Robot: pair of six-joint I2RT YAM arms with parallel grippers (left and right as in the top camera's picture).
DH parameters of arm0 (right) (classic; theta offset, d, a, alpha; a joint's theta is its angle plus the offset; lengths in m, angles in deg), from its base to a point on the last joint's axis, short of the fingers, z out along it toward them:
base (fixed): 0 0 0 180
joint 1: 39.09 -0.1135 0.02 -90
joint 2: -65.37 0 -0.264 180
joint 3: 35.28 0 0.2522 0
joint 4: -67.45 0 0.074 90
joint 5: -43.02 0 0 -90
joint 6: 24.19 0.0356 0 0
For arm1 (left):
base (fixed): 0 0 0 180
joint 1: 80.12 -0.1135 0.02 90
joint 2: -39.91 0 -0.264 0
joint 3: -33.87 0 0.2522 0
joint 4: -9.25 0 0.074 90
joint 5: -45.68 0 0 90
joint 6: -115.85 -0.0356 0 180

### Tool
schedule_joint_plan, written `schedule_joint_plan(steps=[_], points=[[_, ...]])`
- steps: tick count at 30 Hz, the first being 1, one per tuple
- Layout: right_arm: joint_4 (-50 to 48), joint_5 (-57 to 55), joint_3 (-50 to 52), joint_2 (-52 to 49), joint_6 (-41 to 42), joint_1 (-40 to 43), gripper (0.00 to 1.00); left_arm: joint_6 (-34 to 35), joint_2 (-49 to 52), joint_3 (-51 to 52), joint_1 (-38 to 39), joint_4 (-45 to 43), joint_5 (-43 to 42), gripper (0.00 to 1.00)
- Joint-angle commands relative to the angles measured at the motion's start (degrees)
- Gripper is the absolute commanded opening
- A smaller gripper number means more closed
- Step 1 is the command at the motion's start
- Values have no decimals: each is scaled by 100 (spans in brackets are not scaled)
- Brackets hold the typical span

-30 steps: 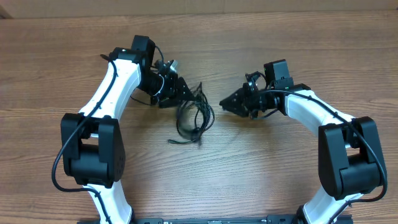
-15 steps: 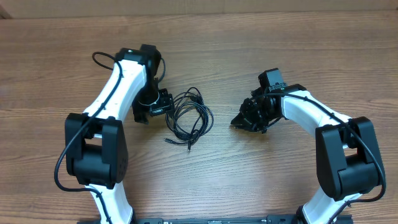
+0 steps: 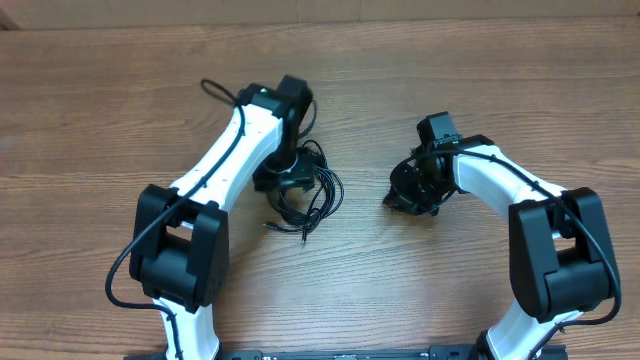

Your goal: Untangle cables

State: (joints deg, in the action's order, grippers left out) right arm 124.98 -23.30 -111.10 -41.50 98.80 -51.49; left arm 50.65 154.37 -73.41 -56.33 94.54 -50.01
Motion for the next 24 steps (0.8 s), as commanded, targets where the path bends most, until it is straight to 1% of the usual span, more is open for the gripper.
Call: schedule_joint_plan(steps=[1,2,3,4,5,6,9,11,12,14,19,24], points=[[55,-330,-101,175,-70,297,19,-234,-57,-240,278,-63,111,64],[81,-330,-101,175,-70,369,19,-232,-42,-225,343,-68,179,62],[160,-330,-101,175,-72,511,20,-227,-7,-186,466,-92,352,56],[210,-332,-101,175,-72,586,20,-227,11,-173,525,-92,437,48],[260,-332,-101,175,-74,656,20,-227,50,-166,575,-87,485,38],[295,-332,-101,175,-76,702,20,-227,76,-166,605,-83,474,33],[328,-332,-101,175,-177,793,20,-17,175,-162,636,-114,302,31],[328,-332,-101,175,-195,793,20,22,234,-155,636,-282,42,24],[323,-332,-101,175,-201,793,20,-33,258,-151,638,-411,-105,23],[326,-367,-101,175,-201,793,20,-81,302,-144,664,-599,-236,23],[343,-542,-101,175,-201,798,20,-85,496,-144,778,-713,-129,24],[352,-717,-101,175,-201,798,22,-221,820,-144,933,-796,-127,19]])
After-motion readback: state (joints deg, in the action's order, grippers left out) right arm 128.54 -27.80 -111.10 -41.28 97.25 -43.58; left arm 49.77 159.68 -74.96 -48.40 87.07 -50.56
